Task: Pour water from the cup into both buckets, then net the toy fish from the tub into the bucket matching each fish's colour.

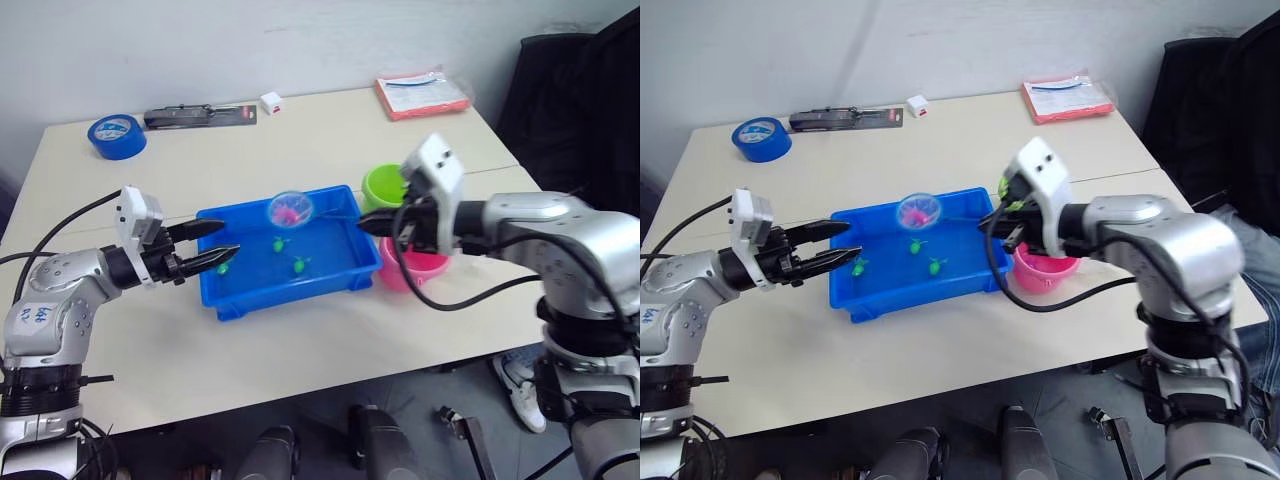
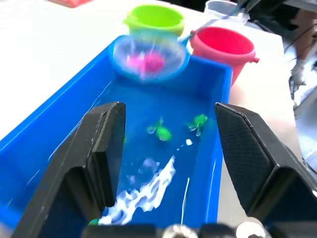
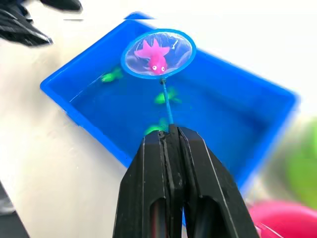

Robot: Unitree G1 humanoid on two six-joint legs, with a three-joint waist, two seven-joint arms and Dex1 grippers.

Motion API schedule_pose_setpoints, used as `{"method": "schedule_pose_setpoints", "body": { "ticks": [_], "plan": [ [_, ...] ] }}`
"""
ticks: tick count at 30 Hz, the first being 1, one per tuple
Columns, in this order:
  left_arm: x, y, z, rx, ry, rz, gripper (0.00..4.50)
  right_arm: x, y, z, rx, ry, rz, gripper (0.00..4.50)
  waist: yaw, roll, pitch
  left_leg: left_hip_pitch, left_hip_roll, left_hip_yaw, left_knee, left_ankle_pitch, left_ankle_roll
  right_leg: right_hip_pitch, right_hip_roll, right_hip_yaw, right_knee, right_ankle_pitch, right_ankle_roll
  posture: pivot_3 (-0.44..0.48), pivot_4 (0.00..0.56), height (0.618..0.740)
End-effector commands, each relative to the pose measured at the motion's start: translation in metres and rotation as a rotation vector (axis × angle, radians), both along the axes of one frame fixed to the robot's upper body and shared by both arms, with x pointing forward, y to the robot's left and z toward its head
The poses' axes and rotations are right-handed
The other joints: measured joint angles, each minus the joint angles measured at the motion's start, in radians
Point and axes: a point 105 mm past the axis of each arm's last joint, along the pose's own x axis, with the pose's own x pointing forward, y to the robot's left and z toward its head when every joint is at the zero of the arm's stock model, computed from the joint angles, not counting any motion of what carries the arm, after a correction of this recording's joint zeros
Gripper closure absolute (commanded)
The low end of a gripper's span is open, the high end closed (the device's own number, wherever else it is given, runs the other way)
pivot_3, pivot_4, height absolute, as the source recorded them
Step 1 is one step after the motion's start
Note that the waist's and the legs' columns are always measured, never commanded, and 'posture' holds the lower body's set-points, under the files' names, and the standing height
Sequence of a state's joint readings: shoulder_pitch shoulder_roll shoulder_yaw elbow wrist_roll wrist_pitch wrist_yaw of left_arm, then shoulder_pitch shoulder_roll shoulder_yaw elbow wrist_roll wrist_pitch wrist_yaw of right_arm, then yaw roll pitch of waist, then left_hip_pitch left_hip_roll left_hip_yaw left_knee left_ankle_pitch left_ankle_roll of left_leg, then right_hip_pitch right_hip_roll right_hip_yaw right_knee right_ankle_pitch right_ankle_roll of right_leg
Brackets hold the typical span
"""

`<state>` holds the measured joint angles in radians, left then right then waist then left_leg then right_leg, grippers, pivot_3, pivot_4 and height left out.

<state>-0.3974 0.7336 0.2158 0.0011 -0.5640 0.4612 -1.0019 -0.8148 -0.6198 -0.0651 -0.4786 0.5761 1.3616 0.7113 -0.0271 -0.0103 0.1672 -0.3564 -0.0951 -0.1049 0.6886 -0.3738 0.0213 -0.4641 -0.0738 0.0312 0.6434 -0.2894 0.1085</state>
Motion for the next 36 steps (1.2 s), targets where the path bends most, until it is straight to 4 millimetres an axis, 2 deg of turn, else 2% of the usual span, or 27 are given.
{"method": "schedule_pose_setpoints", "body": {
  "ticks": [1, 9, 14, 17, 23, 29, 36],
  "plan": [
    [0.009, -0.01, 0.007, 0.007, -0.041, -0.06, 1.4, -0.015, -0.029, 0.019, 0.002, -0.074, -0.062, 3.72, 0.001, 0.0, 0.0, 0.0, 0.0, 0.0, 0.0, 0.0, 0.0, 0.0, 0.0, 0.0, 0.0, 0.0, 0.0, 0.0, 0.15, 0.74],
    [0.032, -0.034, 0.009, 0.002, -0.051, -0.181, 1.4, -0.034, -0.09, 0.025, -0.128, -0.165, -0.288, 3.72, 0.018, 0.0, 0.0, 0.0, 0.0, 0.0, 0.0, 0.0, 0.0, 0.0, 0.0, 0.0, -0.001, 0.0, 0.0, 0.0, 0.15, 0.74],
    [0.043, -0.043, 0.01, 0.008, -0.053, -0.229, 1.4, -0.045, -0.115, 0.02, -0.251, -0.256, -0.395, 3.72, 0.033, 0.0, 0.0, -0.001, 0.0, 0.001, 0.001, 0.0, 0.0, 0.0, 0.0, 0.001, 0.0, 0.0, 0.001, 0.0, 0.15, 0.74],
    [0.047, -0.044, 0.01, 0.011, -0.054, -0.244, 1.4, -0.047, -0.12, 0.018, -0.32, -0.332, -0.415, 3.72, 0.037, 0.0, 0.0, -0.001, 0.0, 0.002, 0.002, 0.0, 0.0, 0.0, 0.0, 0.001, 0.0, 0.001, 0.001, 0.0, 0.15, 0.74],
    [0.047, -0.047, 0.008, 0.019, -0.055, -0.271, 1.4, -0.049, -0.121, 0.001, -0.517, -0.483, -0.374, 3.72, 0.043, -0.001, 0.0, 0.0, 0.0, 0.002, 0.002, 0.0, 0.0, 0.0, 0.0, 0.001, 0.0, 0.001, 0.001, 0.0, 0.15, 0.74],
    [0.038, -0.044, 0.005, 0.028, -0.036, -0.289, 1.4, -0.053, -0.127, -0.025, -0.701, -0.603, -0.302, 3.72, 0.051, -0.001, 0.0, 0.0, -0.001, 0.002, 0.004, 0.0, 0.0, 0.001, 0.0, 0.001, 0.0, 0.001, 0.001, 0.0, 0.15, 0.74],
    [0.034, -0.041, 0.004, 0.027, -0.032, -0.276, 1.4, -0.051, -0.141, -0.038, -0.923, -0.782, -0.238, 3.72, 0.051, -0.001, 0.0, 0.0, -0.001, 0.003, 0.006, 0.0, 0.0, 0.001, 0.001, 0.001, 0.0, 0.001, 0.001, 0.0, 0.15, 0.74]
  ]
}}
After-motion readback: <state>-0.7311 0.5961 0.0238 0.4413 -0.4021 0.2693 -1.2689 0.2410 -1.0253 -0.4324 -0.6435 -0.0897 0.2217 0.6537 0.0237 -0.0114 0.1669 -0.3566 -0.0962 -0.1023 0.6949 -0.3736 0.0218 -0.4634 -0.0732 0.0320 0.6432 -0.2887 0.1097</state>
